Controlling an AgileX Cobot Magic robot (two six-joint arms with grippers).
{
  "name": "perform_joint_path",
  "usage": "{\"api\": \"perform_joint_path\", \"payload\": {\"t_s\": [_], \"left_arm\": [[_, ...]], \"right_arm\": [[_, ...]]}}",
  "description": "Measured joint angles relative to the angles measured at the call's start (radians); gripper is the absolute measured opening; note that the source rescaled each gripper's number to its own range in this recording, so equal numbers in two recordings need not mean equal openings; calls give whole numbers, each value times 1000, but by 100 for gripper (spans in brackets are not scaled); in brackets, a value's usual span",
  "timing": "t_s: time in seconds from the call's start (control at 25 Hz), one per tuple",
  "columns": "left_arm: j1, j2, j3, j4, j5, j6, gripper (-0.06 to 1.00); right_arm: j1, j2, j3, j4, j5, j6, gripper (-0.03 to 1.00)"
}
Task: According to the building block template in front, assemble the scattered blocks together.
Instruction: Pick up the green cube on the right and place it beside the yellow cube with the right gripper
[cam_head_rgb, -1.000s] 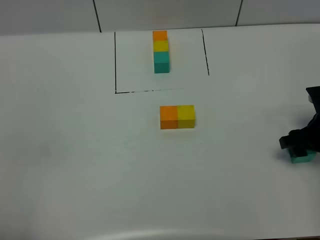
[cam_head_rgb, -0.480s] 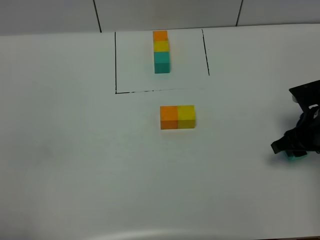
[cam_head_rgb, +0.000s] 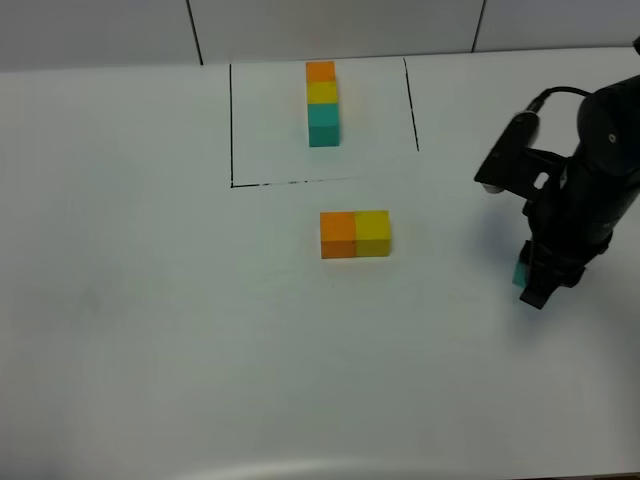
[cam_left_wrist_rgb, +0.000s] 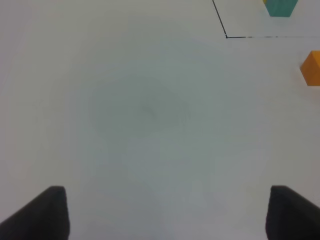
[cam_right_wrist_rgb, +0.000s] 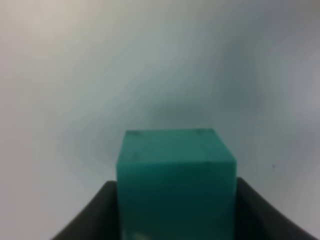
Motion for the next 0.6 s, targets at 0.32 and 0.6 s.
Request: {"api": "perform_joint_path", "payload": {"t_s": [0.32,0.6], "left_arm": [[0,0,0,0,0,0,67],[0,0,0,0,0,0,67]], "right_arm": [[143,3,-120,-7,66,-103,1],[203,41,-165,-70,111,-145,1]]}}
